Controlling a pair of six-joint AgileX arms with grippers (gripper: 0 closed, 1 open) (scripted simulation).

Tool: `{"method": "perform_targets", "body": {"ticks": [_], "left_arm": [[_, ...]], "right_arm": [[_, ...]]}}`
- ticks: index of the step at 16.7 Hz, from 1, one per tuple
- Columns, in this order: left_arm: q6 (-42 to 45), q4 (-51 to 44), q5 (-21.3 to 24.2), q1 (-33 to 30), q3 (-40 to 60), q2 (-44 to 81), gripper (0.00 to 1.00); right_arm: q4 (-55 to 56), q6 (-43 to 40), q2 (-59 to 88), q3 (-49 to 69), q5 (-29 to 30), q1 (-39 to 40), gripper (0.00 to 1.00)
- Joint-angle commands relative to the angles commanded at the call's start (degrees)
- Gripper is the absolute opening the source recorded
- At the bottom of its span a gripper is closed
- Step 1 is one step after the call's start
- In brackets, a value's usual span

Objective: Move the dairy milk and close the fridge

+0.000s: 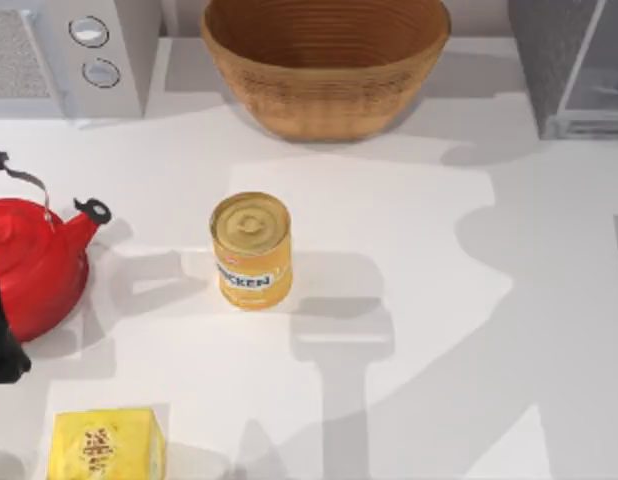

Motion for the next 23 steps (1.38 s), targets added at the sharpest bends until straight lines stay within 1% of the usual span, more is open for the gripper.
{"method": "perform_targets", "body": {"ticks": [3, 12, 23], "left_arm": [[0.0, 0.0, 0.0, 0.0, 0.0, 0.0, 1.0], [0.0, 0.0, 0.0, 0.0, 0.0, 0.0, 1.0], [0.0, 0.0, 0.0, 0.0, 0.0, 0.0, 1.0]], "right_arm": [[-1.7, -0.2, 4.0, 4.5, -1.5, -1.4, 0.0], [-1.8, -0.2, 4.2, 4.7, -1.6, -1.5, 0.0], [-1.8, -0.2, 4.2, 4.7, -1.6, -1.5, 0.83]]}}
